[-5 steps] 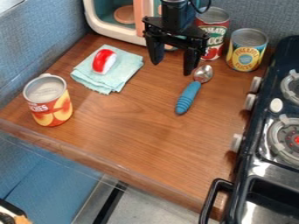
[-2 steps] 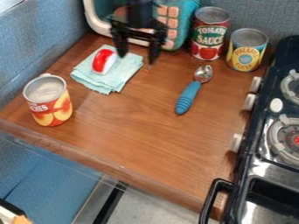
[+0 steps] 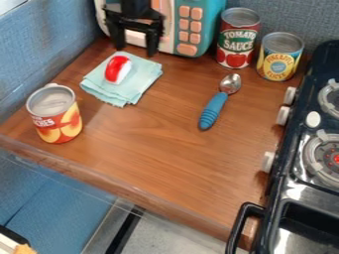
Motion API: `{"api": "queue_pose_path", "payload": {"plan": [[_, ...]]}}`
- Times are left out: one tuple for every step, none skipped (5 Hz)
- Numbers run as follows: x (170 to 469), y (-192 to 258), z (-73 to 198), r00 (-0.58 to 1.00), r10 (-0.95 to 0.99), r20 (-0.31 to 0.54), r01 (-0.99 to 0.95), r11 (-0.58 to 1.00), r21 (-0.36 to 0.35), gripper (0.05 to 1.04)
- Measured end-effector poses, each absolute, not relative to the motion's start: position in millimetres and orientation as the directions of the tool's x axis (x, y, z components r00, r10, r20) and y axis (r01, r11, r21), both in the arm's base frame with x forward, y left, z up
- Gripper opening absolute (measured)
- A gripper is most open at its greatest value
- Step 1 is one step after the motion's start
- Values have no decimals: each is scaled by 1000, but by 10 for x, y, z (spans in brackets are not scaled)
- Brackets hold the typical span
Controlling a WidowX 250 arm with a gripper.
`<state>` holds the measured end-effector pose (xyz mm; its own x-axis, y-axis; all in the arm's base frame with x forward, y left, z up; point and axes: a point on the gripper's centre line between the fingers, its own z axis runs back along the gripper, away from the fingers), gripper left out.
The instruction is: Take the red object out of the pot and put it on the left burner
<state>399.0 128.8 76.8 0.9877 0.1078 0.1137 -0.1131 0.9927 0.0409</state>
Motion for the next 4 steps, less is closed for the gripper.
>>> {"api": "queue_pose_path", "payload": {"plan": [[3954, 1405, 672, 989, 119, 91, -125, 991, 55, 1001], [3961, 1448, 558, 992, 114, 61, -118, 991, 69, 1001], [3935, 1504, 526, 992, 118, 45, -122, 988, 97, 1001], [3862, 1520, 314, 993, 119, -26, -116, 988, 103, 1001]]}}
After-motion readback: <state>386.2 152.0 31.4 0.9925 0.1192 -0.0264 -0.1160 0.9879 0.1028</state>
